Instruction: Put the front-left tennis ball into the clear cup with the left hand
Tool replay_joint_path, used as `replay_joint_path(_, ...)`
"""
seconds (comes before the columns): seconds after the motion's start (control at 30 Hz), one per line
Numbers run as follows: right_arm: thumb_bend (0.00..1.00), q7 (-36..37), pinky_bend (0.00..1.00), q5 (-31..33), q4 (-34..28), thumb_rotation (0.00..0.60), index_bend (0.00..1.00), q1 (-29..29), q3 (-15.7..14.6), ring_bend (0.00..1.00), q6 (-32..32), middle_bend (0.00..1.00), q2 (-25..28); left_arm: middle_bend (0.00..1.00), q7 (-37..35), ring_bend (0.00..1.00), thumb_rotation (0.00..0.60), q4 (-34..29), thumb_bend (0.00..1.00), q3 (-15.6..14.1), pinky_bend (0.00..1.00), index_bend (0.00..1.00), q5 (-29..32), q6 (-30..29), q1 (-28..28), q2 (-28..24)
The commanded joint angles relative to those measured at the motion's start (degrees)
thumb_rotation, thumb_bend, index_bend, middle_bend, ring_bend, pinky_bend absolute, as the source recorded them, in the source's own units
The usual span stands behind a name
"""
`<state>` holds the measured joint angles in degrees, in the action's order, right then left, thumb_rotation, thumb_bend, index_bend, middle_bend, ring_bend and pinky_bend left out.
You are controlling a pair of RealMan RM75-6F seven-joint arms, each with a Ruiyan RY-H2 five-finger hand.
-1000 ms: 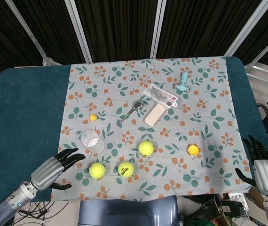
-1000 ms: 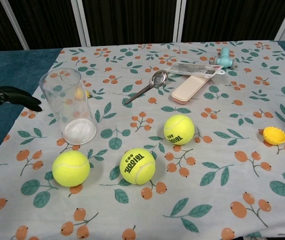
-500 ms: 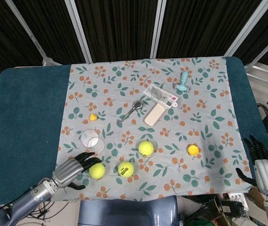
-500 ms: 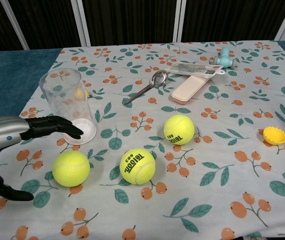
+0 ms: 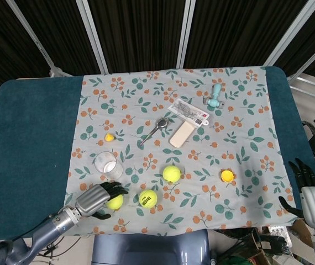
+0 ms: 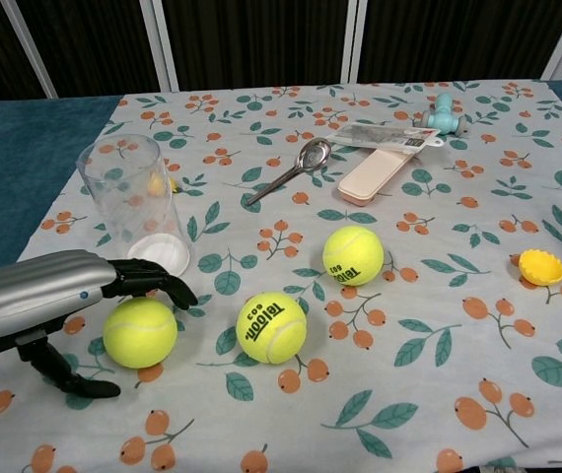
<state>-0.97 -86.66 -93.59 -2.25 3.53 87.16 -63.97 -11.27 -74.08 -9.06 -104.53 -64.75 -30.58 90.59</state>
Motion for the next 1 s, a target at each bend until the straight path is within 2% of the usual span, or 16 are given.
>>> replay_joint_path(0.03, 0.17, 0.0, 0.24, 0.1, 0.0, 0.6, 0.0, 0.0, 0.0, 0.07, 0.0, 0.0, 0.0, 0.39, 0.1, 0.31, 0.6, 1.0, 0.31, -0.1, 0.5, 0.3, -0.2, -1.2, 0.2, 0.8)
replay_joint_path(0.1, 0.17, 0.0, 0.24, 0.1, -0.1, 0.6, 0.0, 0.0, 0.1, 0.07, 0.0, 0.0, 0.0, 0.43, 0.3, 0.36, 0.6, 1.4, 0.35, -0.1, 0.54, 0.33, -0.2, -1.7, 0.4, 1.0)
replay_joint_path(0.33, 0.17, 0.1, 0.24, 0.2, -0.1, 0.6, 0.0, 0.0, 0.1, 0.07, 0.0, 0.0, 0.0, 0.53, 1.2, 0.43, 0.6, 0.1, 0.46, 0.7, 0.61, 0.45, 1.4, -4.0, 1.5, -0.1)
replay_joint_path(0.6, 0.17, -0.2, 0.24, 0.3, -0.2, 0.6, 0.0, 0.1, 0.2, 0.07, 0.1, 0.0, -0.1, 0.53, -4.2, 0.43, 0.6, -7.1, 0.46, 0.0, 0.62, 0.44, 1.1, -7.9, 2.1, -5.6)
replay_joint_path(0.8, 0.17, -0.4, 0.24, 0.2, -0.4, 0.6, 0.0, 0.0, 0.2, 0.07, 0.1, 0.0, -0.3, 0.52, -7.1, 0.43, 0.6, -13.1, 0.46, -1.4, 0.62, 0.45, -1.2, -12.2, 2.6, -12.1)
replay_joint_path(1.0, 0.17, -0.8, 0.24, 0.0, -0.4, 0.6, 0.0, 0.0, 0.1, 0.07, 0.1, 0.0, -0.4, 0.52, -7.3, 0.43, 0.6, -16.5, 0.46, 0.3, 0.62, 0.45, -1.7, -18.3, 4.1, -16.5)
